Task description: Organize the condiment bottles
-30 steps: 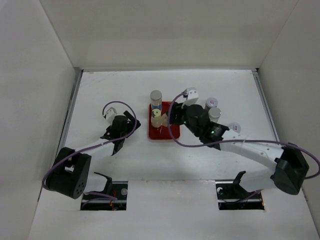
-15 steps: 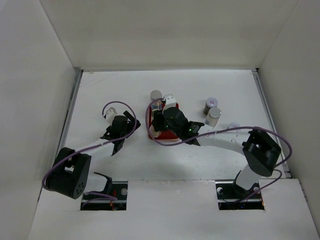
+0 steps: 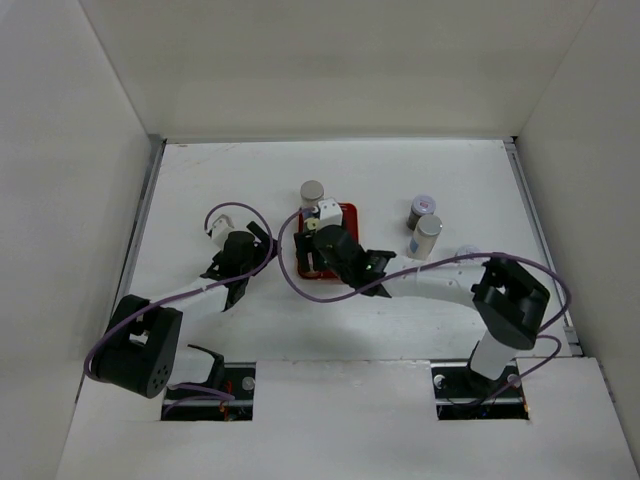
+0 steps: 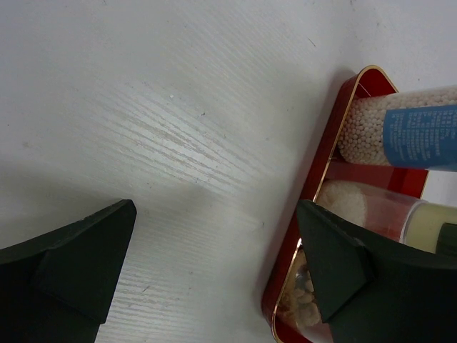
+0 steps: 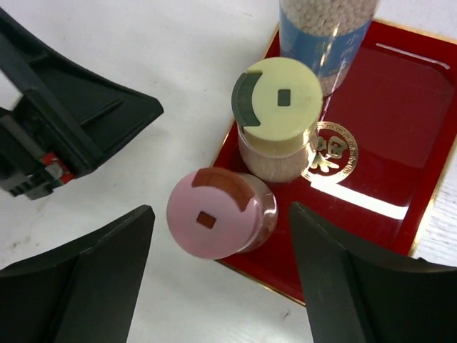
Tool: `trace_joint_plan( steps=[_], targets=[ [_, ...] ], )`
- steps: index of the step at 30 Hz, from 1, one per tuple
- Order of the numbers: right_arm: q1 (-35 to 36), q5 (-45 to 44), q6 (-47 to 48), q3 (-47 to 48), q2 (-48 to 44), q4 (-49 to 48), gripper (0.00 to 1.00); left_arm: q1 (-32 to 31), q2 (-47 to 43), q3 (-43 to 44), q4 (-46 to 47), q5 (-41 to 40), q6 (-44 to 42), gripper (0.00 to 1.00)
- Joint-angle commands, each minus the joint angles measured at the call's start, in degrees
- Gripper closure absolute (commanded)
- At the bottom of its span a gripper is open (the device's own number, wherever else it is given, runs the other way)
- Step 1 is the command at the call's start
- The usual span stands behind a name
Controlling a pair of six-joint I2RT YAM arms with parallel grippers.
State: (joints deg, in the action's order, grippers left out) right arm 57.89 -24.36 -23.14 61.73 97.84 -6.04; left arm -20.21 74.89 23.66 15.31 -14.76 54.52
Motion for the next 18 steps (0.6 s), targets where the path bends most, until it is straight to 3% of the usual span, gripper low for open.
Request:
trace_joint_plan(
  steps=[1,7,11,14,18],
  targets=[
    [0.60,-2.53,1.08,0.67,-9.22,0.50,0.16,0.48,-1.33,-0.90,1.04,0.27,0.76,0.00],
    [-5.18,-4.28,0.81,-8.19,-26.53,3.84,0.13,0.30,-1.06,-0.81,1.12,0.53,0.76,0.00],
    [-14.14,-12.79,1.34,-13.65,-36.65,8.23,0.05,-0.05,-0.10,-0.46,1.30,0.70,0.76,0.00],
    [-21.61,-17.56,2.13,-15.50,-37.99,11.22,0.00,-0.05,-0.89,-0.63,1.30,0.35,0.85,0.00],
    [-26.55,-16.17,2.04,-15.07,-34.40,13.51,0.00,-0.05,-0.28,-0.54,1.48,0.43,0.85,0.00]
  ],
)
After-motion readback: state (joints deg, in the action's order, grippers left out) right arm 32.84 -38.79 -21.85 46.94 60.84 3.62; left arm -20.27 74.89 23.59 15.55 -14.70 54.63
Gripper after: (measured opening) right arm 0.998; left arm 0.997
